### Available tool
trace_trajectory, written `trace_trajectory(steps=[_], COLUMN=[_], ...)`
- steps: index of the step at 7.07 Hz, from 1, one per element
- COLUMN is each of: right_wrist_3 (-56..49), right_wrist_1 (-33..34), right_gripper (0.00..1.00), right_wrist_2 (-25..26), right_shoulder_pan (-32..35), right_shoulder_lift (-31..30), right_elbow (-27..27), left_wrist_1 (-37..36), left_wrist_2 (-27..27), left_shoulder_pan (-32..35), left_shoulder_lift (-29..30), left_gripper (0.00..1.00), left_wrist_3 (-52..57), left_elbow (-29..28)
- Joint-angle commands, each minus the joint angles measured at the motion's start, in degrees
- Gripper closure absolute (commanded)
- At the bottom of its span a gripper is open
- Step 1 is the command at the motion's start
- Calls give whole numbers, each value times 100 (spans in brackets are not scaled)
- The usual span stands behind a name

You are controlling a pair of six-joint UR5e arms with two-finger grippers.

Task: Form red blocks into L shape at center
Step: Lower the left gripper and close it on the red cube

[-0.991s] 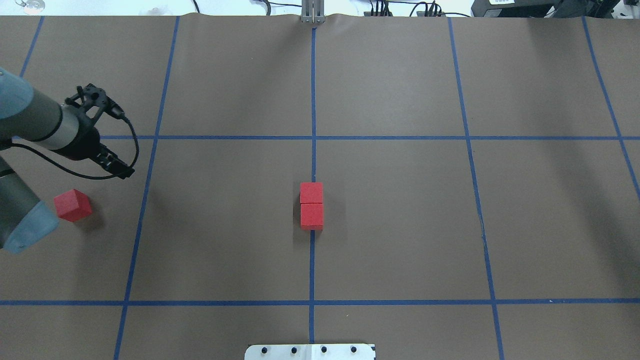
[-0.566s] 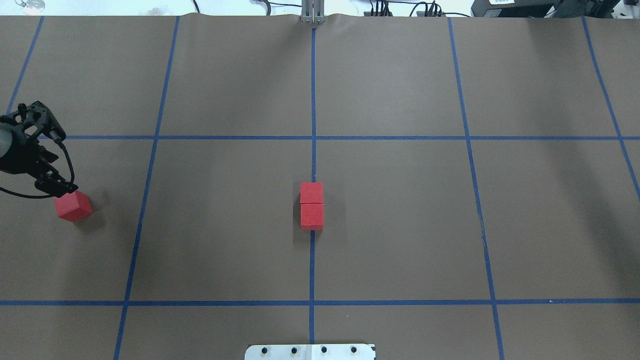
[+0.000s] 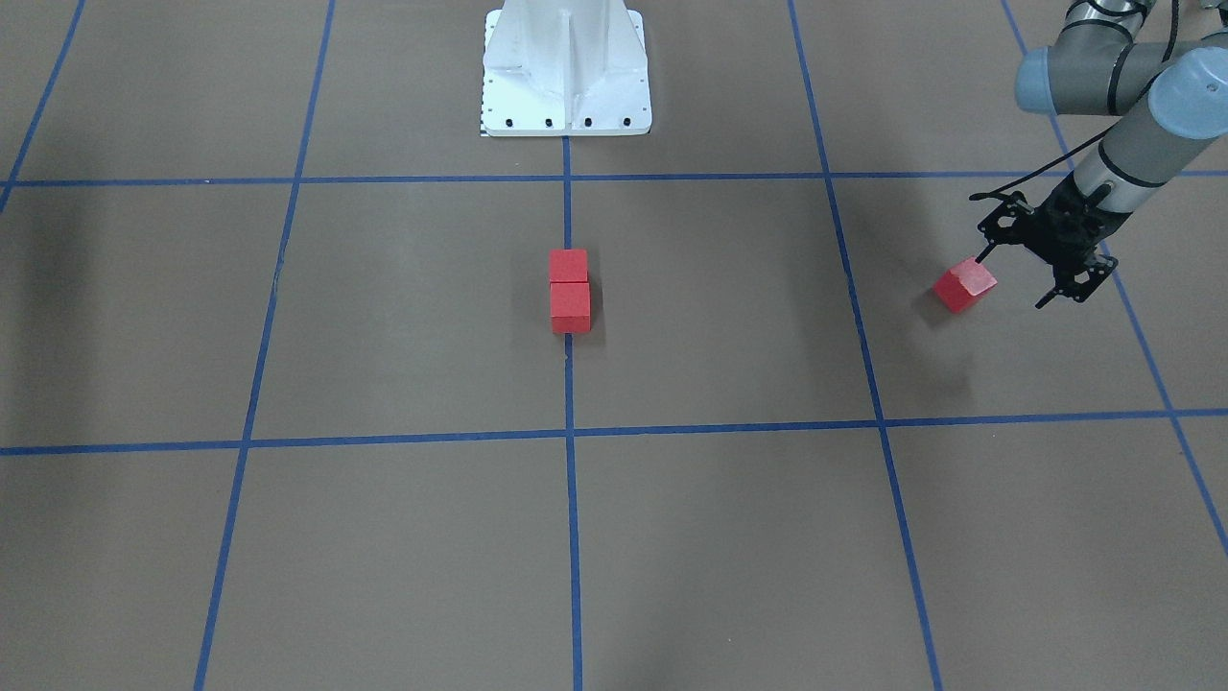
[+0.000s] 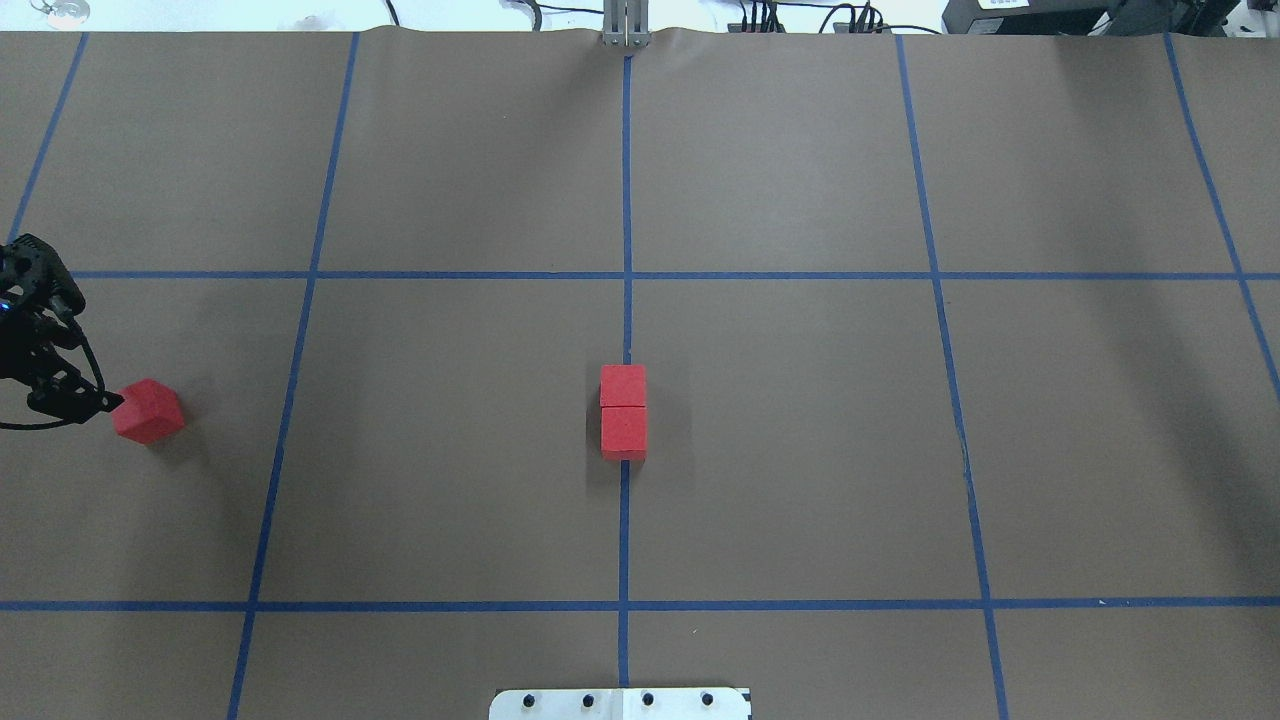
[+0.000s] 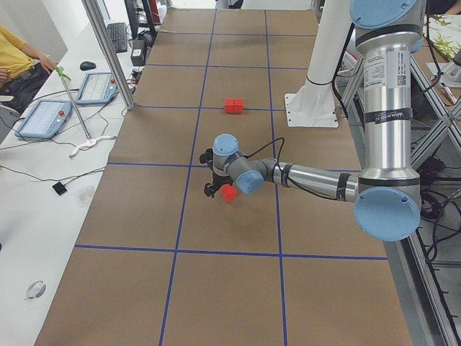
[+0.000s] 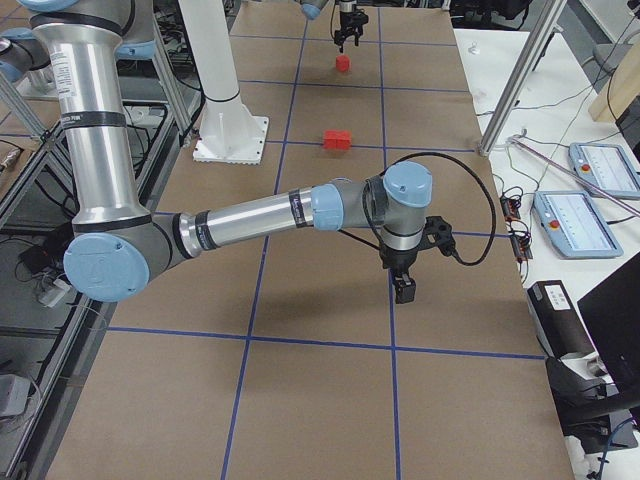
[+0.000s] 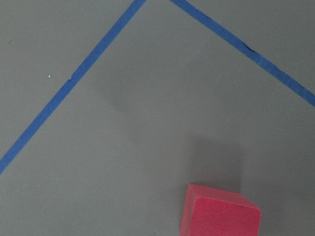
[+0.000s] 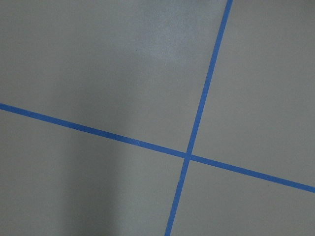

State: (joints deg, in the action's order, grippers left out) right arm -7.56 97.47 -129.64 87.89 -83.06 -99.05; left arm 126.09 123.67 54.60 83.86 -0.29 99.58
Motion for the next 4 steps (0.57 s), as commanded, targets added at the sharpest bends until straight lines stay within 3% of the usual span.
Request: trace_trajectory(steps=[1, 4], right_wrist_3=[0, 0], right_wrist_1=[0, 0], right_gripper=[0, 0], right_wrist_2=[0, 0], right_shoulder_pan=[0, 0], right_shoulder_lift=[0, 0], right_elbow=[0, 0], left_wrist_1=[363, 608], left_wrist_2=[-27, -62], left_shoulder_pan=[-63, -447], left_shoulder_lift=[7, 34], left_gripper=[1, 1], left_wrist_3=[-121, -664], left_elbow=[-290, -194])
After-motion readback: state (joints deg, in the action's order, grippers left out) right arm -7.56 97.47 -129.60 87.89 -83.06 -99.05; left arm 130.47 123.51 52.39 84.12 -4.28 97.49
